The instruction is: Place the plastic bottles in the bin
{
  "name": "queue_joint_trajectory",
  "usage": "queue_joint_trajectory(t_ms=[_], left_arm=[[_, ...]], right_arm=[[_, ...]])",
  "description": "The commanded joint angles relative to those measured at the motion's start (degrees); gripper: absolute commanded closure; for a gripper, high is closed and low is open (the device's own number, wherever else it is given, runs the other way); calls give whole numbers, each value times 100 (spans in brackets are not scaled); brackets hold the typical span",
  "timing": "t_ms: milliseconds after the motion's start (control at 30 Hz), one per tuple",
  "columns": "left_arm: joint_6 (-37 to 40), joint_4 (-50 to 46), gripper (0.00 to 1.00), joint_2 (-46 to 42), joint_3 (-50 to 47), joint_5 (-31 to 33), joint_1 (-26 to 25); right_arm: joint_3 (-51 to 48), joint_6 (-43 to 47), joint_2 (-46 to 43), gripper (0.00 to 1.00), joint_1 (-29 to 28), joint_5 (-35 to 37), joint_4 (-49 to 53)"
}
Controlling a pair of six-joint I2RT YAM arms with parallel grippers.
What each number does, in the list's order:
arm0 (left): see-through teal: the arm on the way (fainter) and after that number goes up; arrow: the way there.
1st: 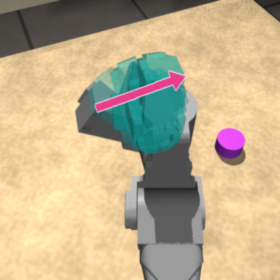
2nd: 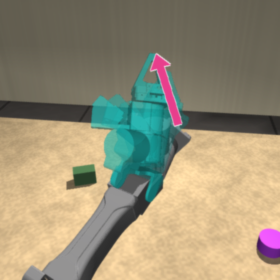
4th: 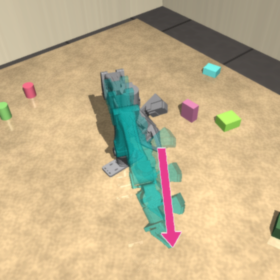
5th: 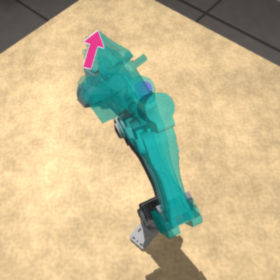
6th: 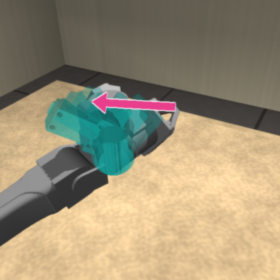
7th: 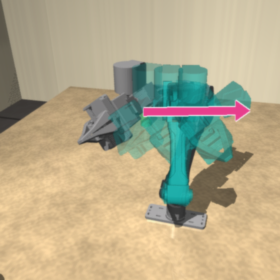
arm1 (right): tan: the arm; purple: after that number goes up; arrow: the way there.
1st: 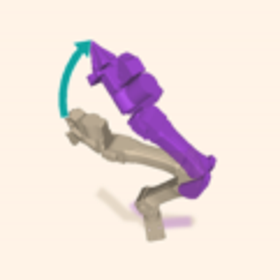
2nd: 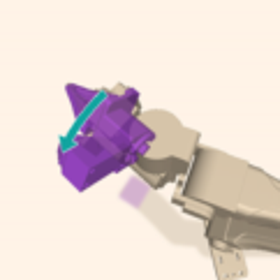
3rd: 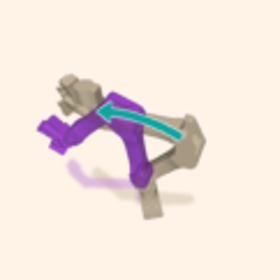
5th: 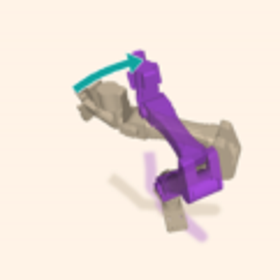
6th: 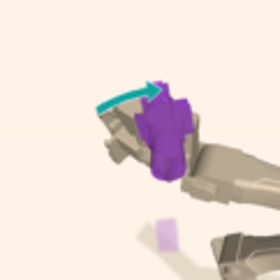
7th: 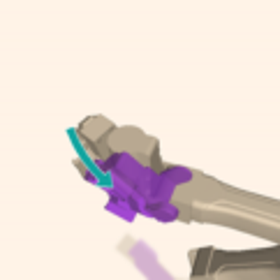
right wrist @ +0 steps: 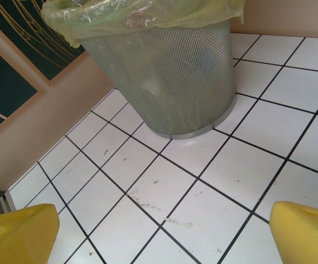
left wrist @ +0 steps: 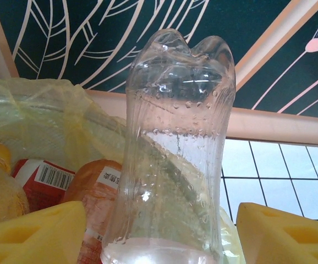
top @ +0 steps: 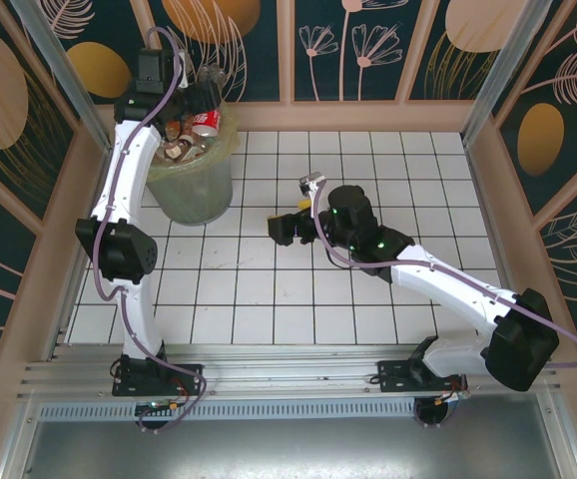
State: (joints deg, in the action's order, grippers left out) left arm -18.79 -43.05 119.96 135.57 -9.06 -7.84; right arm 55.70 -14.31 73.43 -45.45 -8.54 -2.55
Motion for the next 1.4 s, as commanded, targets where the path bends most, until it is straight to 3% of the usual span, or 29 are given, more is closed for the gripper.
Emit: queue_joint_trajectory(t_ms=[0,267,500,933,1367], left_arm=[[-94,-144,27,141,73,-183,-25],[-61,-384,24,364,159,-279,-34],[-138,-278,42,345,143,-263,-37],[-463,-309,44,-180,552,78,-34],[-543,-854,40,-928,-97,330,-34]], right_arm=[[-77,-107,-145,1,36,71,-26],[-113,-134,-162,1,38,80,-46],[-131,-142,-149,1,44,98,-46],[-121,-160,-92,1,46,45,-113],[-277,-221,-153,1,47,-116,-287]])
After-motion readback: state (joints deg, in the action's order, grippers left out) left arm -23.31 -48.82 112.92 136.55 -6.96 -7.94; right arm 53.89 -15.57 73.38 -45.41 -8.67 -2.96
